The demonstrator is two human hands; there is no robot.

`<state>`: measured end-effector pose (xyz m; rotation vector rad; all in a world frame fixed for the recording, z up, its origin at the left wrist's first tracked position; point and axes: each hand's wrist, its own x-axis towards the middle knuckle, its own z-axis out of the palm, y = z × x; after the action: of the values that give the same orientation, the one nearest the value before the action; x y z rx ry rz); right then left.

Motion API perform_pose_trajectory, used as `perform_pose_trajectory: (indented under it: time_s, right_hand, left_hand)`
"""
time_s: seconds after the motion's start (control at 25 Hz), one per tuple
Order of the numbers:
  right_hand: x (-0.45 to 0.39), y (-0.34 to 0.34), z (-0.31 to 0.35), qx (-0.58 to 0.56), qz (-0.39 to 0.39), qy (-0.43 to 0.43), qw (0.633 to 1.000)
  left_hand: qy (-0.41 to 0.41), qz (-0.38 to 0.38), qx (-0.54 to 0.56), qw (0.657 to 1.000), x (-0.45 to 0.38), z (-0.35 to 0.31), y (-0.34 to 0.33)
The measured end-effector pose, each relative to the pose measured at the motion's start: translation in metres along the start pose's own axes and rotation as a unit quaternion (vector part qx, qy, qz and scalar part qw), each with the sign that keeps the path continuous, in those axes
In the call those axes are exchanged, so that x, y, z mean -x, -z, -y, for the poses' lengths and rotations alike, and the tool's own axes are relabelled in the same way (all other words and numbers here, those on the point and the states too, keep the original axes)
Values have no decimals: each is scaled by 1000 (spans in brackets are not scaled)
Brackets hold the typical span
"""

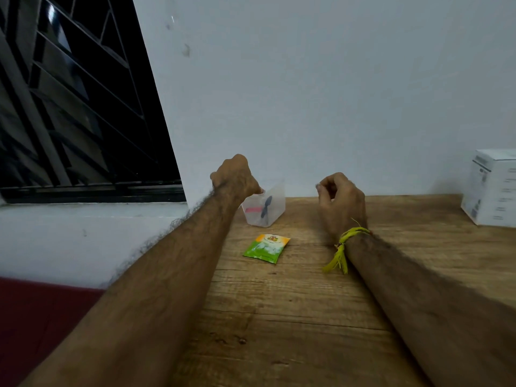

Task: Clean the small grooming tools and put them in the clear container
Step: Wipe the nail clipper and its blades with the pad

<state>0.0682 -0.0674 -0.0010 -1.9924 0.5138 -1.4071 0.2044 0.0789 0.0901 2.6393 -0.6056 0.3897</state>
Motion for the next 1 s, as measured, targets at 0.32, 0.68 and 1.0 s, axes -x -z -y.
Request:
perform_pose_trajectory:
  time_s: [0.32,0.68,1.0]
  right_hand:
    - [-6,5,-6,-10,-22,-44,999]
    - [-6,5,-6,-46,22,-94,994]
    - [-9,10,-7,-218,96,-216,947]
  left_hand:
    - [-21,-58,16,998,11,-5,-6]
    - [-46,-4,219,975,69,22,-23]
    - [-49,-72,192,977,74,24,-39]
